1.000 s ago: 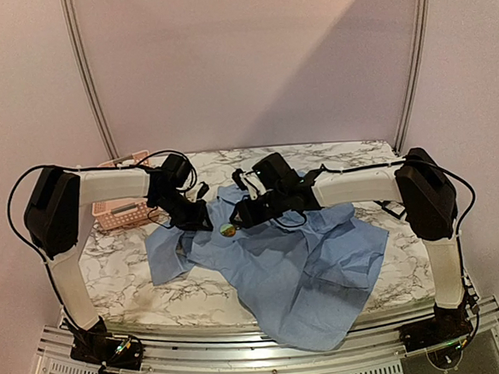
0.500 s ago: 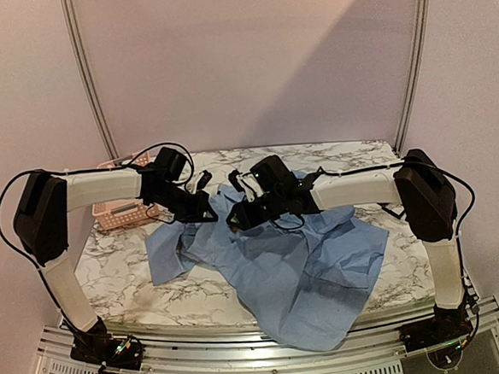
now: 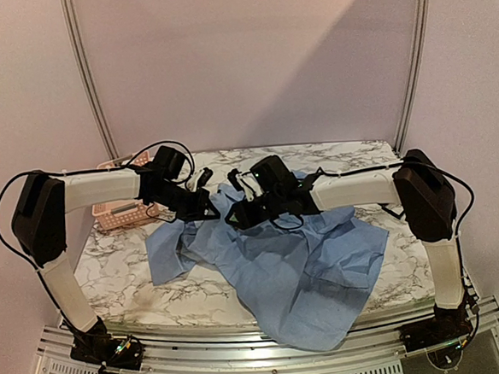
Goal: Remove the brooch from the garment
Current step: Pick up the brooch from the flattened clothing.
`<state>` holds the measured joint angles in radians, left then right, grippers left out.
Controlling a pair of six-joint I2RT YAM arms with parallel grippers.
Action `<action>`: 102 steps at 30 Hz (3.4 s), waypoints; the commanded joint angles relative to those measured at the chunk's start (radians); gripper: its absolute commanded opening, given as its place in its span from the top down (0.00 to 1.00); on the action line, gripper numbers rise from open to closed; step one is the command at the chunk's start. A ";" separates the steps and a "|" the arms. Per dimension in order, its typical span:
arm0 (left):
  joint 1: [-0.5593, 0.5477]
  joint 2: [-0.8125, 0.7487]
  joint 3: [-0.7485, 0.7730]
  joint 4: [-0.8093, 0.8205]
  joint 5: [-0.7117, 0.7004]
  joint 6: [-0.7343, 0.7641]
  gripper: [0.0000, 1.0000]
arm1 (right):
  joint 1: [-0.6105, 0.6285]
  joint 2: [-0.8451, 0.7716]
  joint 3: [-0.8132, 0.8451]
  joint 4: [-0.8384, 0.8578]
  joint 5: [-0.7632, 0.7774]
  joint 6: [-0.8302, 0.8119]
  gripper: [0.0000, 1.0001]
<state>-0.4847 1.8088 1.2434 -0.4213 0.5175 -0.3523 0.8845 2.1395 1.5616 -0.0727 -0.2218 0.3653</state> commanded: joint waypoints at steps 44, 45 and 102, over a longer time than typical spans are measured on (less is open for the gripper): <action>-0.052 -0.047 -0.012 0.027 0.016 0.022 1.00 | 0.007 0.079 0.014 -0.036 0.132 0.052 0.86; -0.052 -0.046 -0.013 0.028 0.014 0.022 1.00 | 0.008 0.079 0.014 -0.037 0.136 0.054 0.87; -0.056 -0.044 -0.012 0.030 0.017 0.014 1.00 | 0.042 0.109 0.040 -0.015 0.129 0.019 0.88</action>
<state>-0.5236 1.7943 1.2423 -0.4030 0.5209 -0.3439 0.9207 2.2326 1.5787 -0.0772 -0.1097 0.3805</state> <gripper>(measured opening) 0.026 0.130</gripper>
